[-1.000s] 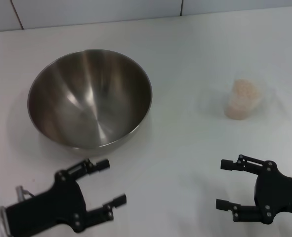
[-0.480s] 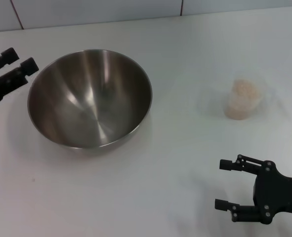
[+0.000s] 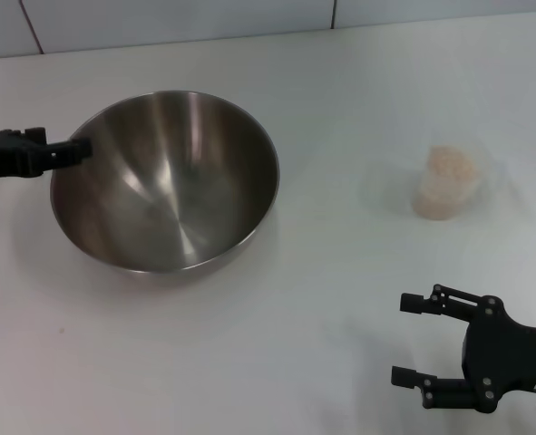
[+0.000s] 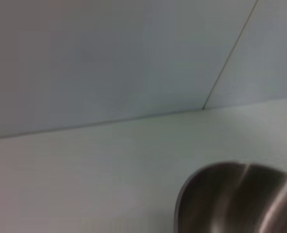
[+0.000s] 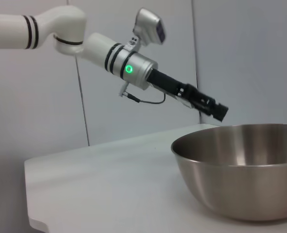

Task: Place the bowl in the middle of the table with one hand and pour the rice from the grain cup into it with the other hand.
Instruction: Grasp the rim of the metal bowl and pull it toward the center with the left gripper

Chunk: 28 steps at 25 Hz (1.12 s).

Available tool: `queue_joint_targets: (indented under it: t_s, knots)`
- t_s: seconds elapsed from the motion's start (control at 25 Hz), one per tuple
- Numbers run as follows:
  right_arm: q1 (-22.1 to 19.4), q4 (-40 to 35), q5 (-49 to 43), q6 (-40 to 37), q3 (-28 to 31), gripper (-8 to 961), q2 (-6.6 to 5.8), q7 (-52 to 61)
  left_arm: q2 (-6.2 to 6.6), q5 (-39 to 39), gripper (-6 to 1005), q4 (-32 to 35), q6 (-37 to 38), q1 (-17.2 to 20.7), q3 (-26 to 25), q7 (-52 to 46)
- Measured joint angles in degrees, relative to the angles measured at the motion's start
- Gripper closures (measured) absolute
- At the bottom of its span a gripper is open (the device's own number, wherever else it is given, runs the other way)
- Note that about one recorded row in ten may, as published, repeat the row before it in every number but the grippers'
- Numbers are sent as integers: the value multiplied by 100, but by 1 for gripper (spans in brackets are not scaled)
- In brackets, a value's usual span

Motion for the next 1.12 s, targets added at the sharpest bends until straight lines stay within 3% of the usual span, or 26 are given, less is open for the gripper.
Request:
queue_joint_targets:
  t_s: [0.2,0.88,1.12]
  knots:
    - [-2,0,0,22,-15,124,0,-10,1,432,253,-298,-82,-235,28,-239]
    - [7,0,0,45,-17,124,0,-26,9,701,294,-820,-104,-595,128,-343]
    - [7,0,0,45,-17,124,0,-26,10,843,507,-834,-100,-703,110,-477]
